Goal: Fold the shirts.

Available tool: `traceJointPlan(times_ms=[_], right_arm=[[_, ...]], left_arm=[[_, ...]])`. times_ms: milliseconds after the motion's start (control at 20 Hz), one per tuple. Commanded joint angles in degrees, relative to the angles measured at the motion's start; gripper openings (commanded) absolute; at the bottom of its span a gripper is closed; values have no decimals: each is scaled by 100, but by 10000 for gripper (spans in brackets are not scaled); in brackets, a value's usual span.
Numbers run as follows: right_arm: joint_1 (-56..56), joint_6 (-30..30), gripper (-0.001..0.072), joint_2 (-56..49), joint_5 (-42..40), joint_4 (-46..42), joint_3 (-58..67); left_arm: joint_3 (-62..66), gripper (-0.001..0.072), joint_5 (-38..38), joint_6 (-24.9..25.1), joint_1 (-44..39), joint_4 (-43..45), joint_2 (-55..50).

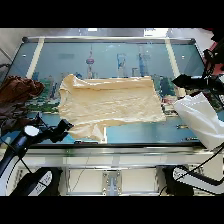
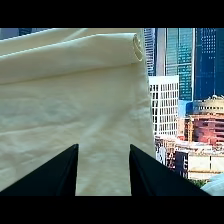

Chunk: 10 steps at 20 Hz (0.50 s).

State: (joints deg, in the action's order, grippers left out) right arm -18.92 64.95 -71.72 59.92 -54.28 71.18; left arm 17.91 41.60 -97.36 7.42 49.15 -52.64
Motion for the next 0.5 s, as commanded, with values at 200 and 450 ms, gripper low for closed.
traceJointPlan(times_ms=[200, 450], right_arm=[[-114, 1088, 373, 116, 828, -986, -632], [-1132, 1510, 381, 114, 1600, -439, -2422]], left_arm=[[13, 11, -229, 1482, 4, -1357, -391], [13, 11, -42, 1513, 4, -1353, -391]])
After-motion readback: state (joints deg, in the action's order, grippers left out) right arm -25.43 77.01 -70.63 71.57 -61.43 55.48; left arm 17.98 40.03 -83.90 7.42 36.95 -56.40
